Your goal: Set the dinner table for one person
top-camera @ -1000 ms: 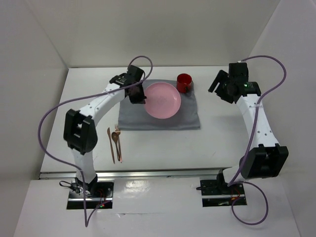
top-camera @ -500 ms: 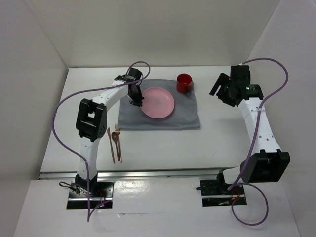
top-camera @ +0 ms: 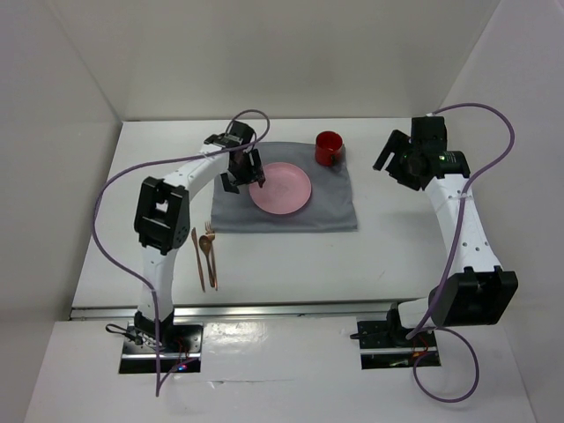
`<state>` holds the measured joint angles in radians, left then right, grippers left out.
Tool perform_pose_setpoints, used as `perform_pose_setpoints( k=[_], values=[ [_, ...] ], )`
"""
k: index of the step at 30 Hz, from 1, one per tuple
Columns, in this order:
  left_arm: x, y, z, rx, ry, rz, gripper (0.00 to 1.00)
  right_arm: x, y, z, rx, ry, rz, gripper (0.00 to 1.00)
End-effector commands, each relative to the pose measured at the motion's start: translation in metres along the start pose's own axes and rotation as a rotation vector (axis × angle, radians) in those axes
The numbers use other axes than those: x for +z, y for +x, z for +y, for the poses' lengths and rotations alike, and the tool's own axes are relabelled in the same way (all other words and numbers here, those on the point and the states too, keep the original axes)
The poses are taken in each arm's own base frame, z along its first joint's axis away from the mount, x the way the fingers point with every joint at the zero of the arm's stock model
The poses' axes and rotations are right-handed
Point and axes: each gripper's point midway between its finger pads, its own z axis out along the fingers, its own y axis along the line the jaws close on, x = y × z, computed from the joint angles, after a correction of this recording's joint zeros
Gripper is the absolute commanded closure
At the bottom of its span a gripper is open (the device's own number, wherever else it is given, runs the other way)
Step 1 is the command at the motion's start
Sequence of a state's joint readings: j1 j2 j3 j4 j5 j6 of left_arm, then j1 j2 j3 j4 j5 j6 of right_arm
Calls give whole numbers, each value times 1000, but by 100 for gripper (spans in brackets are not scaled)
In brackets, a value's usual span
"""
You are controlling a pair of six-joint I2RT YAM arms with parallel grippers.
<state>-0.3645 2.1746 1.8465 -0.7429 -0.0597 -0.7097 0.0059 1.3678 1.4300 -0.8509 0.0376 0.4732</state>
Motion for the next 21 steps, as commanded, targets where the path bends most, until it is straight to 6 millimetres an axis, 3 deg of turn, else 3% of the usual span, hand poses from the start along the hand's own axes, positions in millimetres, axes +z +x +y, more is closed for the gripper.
perform_pose_setpoints(
  k=[1, 2, 3, 4, 5, 6, 7, 9, 10, 13, 16, 21],
  values=[
    [-80, -28, 9, 28, -26, -182, 16, -9, 1, -2, -15, -13, -4, 17],
    [-112, -30, 13, 20, -11, -240, 20, -9, 1, -2, -15, -13, -4, 17],
    [-122, -24, 21, 19, -21, -250, 26, -9, 2, -1, -15, -21, 1, 17],
    [-113, 1, 44, 19, -65, -197, 36, -9, 2, -1, -15, -21, 1, 17],
    [-135, 6, 48, 0, -36, -236, 41, -6, 5, 0, -15, -28, 6, 17],
    [-135, 17, 61, -20, -50, -223, 45, -6, 3, 3, -15, -43, 1, 17],
    [-120, 48, 84, -30, -93, -149, 49, -3, 8, 0, -15, -35, 15, 17],
    [-129, 70, 98, -75, -70, -150, 61, 0, 10, 3, -15, -56, 18, 17],
    [-116, 102, 120, -89, -112, -82, 63, 2, 16, 4, -23, -57, 33, 17],
    [-110, 147, 138, -144, -87, -5, 60, 7, 26, 11, -36, -80, 63, 17],
    [-99, 173, 160, -180, -132, 39, 50, 10, 29, 21, -45, -100, 64, 17],
    [-87, 182, 167, -190, -140, 58, 51, 16, 37, 27, -70, -95, 83, 17]
  ],
)
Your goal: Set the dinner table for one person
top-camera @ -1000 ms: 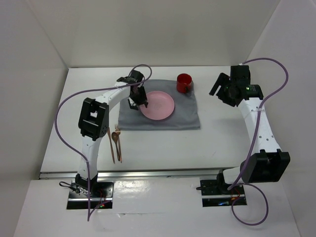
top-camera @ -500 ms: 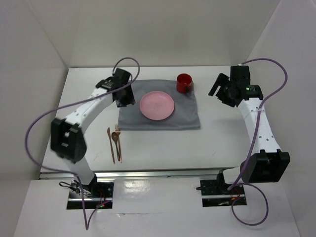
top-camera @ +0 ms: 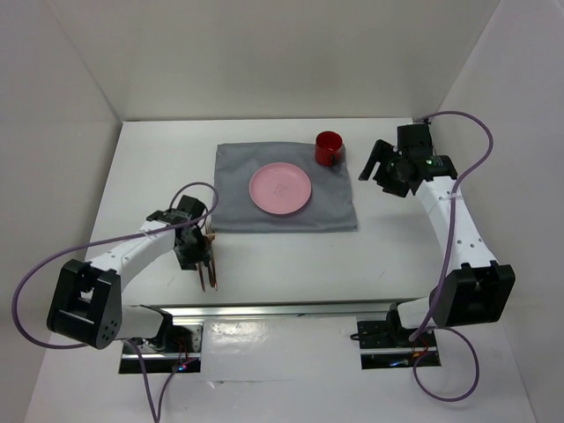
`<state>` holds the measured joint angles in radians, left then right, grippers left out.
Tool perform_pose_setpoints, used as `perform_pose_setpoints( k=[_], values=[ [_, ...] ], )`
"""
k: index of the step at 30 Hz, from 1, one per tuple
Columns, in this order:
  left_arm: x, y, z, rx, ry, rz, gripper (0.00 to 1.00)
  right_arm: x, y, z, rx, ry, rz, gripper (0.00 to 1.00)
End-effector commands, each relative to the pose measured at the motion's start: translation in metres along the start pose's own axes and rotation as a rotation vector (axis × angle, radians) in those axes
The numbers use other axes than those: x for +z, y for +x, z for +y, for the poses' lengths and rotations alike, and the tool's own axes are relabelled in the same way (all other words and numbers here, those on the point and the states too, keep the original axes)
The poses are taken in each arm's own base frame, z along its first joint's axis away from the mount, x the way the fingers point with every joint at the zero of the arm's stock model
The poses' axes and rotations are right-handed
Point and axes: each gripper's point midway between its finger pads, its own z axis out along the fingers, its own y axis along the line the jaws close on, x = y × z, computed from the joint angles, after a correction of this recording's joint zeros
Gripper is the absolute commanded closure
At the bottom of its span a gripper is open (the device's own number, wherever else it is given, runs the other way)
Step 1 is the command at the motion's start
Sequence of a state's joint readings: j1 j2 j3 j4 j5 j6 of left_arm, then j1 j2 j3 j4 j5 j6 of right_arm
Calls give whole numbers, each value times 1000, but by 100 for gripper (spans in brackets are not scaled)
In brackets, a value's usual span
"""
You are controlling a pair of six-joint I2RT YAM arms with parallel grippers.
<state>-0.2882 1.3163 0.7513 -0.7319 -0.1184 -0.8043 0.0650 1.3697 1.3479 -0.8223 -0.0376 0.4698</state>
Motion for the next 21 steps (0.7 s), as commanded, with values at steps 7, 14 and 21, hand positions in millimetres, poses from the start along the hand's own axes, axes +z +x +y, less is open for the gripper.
perform_pose_setpoints(
  k=[7, 14, 21],
  values=[
    [9, -17, -21, -37, 74, -44, 59, 7, 1, 12, -30, -17, -11, 17],
    [20, -22, -16, -25, 33, -39, 59, 9, 6, 14, -27, -17, 2, 17],
    [38, -15, -15, -21, 8, 4, 66, 9, 6, 12, -27, -9, -3, 17]
  ],
)
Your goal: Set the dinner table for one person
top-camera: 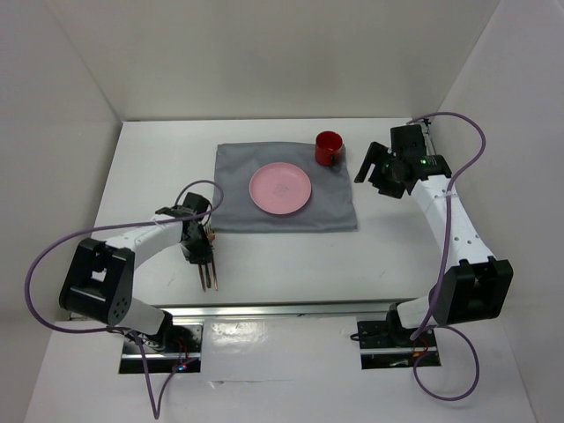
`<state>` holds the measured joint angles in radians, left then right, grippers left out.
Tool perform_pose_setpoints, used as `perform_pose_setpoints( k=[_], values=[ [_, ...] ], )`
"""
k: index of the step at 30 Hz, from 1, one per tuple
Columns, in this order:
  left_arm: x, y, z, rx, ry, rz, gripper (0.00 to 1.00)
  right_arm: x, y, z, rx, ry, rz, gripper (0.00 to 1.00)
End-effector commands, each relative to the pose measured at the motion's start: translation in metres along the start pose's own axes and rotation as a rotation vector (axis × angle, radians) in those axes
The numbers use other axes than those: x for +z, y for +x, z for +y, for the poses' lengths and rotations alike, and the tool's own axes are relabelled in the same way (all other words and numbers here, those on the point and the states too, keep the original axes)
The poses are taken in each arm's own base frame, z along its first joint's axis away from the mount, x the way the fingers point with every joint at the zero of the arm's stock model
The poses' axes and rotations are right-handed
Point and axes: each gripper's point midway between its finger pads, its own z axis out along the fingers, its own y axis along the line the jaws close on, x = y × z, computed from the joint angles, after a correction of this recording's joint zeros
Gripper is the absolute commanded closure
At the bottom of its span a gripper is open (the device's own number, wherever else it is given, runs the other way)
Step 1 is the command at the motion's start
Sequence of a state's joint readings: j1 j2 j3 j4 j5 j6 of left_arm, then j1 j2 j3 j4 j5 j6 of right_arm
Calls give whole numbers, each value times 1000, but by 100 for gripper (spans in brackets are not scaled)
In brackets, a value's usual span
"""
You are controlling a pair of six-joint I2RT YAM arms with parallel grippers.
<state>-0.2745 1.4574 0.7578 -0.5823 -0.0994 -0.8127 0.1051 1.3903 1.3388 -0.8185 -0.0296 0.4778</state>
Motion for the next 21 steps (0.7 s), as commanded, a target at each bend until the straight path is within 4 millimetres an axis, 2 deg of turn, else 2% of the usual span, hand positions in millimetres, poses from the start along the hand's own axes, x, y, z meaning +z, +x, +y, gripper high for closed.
perform_pose_setpoints(
  k=[1, 3, 4, 5, 6, 7, 9, 10, 13, 15, 16, 17, 18, 19, 20, 21],
  values=[
    [9, -2, 1, 2, -7, -3, 68, 1, -6, 4, -6, -6, -35, 17],
    [10, 1, 4, 3, -21, 11, 72, 1, -5, 1, -6, 6, -32, 17],
    [5, -5, -1, 1, -6, -6, 79, 1, -5, 1, -6, 7, -32, 17],
    [-2, -8, 2, 1, -20, -21, 81, 1, -5, 1, -6, 7, -32, 17],
    [-11, -14, -4, 8, -10, -43, 86, 1, -5, 1, -6, 7, -32, 17],
    [-18, -18, -5, 7, -7, -60, 86, 1, -5, 1, -6, 7, -32, 17],
    [-34, -26, -7, 16, 6, -91, 99, 1, -5, 1, -6, 7, -32, 17],
    [-54, -36, -11, 10, 24, -134, 100, -1, -9, 3, -6, 1, -41, 17],
    [-81, -45, -25, 95, 62, -199, 100, -1, -9, 3, -6, 1, -41, 17],
    [-111, -57, -62, 160, 172, -246, 100, -1, -9, 2, -6, 9, -46, 17],
    [-107, -50, -67, 192, 179, -217, 100, -1, -9, 2, 4, 9, -46, 17],
    [-122, -51, -92, 231, 240, -228, 100, -1, -9, 2, 4, 9, -46, 17],
    [-117, -45, -108, 263, 254, -187, 100, -4, -10, 3, 4, 5, -54, 17],
    [-120, -44, -125, 289, 285, -190, 100, -4, -8, 2, 4, 10, -45, 17],
    [-136, -41, -154, 326, 338, -210, 100, -2, -6, -2, 4, 26, -44, 17],
    [-141, -38, -173, 352, 377, -206, 100, -9, -7, -3, 13, 29, -56, 17]
  ],
)
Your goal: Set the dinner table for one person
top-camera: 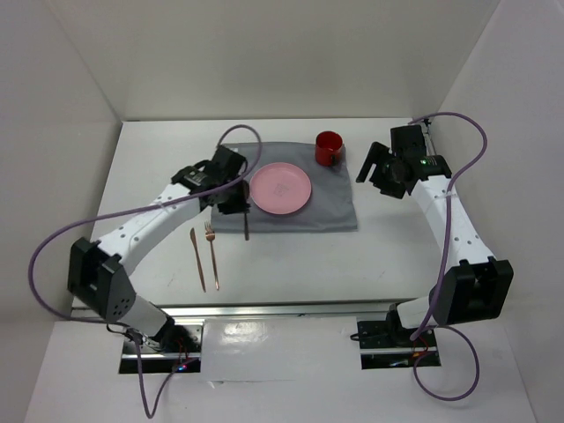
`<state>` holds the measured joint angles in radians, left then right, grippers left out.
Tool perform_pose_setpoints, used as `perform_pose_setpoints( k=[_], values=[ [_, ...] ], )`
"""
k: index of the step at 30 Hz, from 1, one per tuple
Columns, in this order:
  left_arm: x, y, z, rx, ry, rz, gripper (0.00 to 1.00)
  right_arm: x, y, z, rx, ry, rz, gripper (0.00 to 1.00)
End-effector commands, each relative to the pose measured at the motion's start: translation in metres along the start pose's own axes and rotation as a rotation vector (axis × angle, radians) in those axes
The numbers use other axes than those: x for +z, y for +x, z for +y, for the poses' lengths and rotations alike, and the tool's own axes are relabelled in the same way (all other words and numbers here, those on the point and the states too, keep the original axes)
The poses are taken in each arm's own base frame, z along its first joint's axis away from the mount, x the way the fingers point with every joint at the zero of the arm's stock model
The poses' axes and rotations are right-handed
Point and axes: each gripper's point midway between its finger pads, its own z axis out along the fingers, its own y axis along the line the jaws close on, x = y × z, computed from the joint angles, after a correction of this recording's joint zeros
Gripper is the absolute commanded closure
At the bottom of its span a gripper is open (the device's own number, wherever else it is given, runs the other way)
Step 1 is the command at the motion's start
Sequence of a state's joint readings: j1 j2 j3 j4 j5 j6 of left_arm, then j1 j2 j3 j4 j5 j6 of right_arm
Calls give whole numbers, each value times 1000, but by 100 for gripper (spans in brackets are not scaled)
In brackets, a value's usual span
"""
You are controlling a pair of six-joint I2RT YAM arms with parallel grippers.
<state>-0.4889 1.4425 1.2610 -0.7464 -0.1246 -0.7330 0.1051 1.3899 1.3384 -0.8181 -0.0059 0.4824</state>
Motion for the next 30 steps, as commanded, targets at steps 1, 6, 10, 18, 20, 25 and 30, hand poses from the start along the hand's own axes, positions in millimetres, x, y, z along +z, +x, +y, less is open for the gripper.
perform_pose_setpoints(
  k=[1, 6, 10, 18, 20, 25, 30],
  values=[
    [14, 6, -66, 97, 122, 66, 100, -12, -1, -2, 9, 13, -38, 17],
    [25, -9, -166, 161, 304, 85, 100, -31, -3, -33, 54, 79, -95, 17],
    [58, -15, -204, 133, 349, 116, 100, -41, 3, -55, 92, 121, -109, 17],
    [122, -32, -249, 49, 375, 113, 100, -46, 17, -60, 108, 119, -85, 17],
    [134, -33, -254, 28, 385, 106, 100, -49, 15, -61, 115, 119, -97, 17],
    [174, -30, -265, -8, 393, 103, 100, -58, 14, -62, 115, 129, -100, 17],
    [199, -23, -259, 0, 365, 102, 100, -61, 17, -65, 115, 138, -105, 17]
  ],
)
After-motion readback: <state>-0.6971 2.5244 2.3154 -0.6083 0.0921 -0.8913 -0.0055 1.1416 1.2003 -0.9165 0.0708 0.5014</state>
